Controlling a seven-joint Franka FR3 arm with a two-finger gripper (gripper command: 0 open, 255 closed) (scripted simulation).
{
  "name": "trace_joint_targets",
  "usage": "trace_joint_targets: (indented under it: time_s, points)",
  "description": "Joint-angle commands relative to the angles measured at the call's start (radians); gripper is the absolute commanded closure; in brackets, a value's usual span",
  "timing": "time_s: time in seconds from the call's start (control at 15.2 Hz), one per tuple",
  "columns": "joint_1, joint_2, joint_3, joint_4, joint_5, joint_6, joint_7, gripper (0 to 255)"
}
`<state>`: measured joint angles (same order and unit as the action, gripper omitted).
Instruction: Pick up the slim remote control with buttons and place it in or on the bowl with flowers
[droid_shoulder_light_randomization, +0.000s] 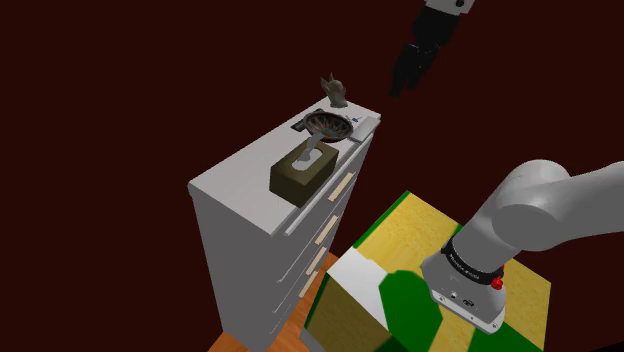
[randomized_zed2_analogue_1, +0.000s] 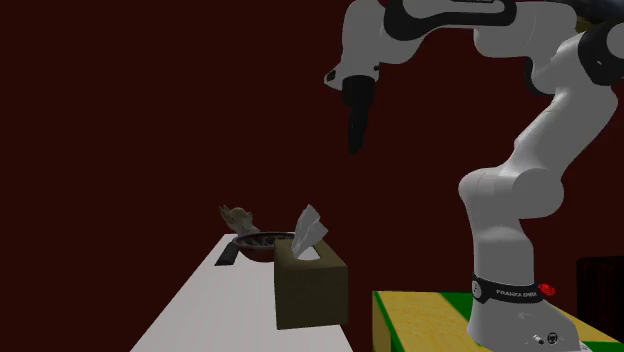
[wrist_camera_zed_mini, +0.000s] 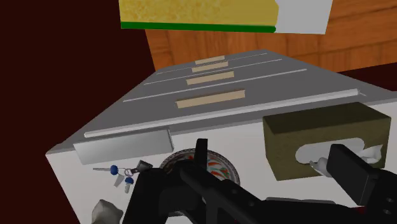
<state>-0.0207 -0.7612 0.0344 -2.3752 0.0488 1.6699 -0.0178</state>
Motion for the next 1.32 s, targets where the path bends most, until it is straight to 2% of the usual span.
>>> trace_joint_targets:
  time_s: [0.0, 0.59, 1.25]
  points:
    - [0.0, 0.0, 0.0, 0.0, 0.0, 0.0, 0.0, 0]
    - [-0.135, 0.275, 0.025, 0.021, -0.012, 0.237, 0.277, 0]
    - [-0.264, 0.571, 0.001, 0.098, -0.051, 0.431, 0.578, 0]
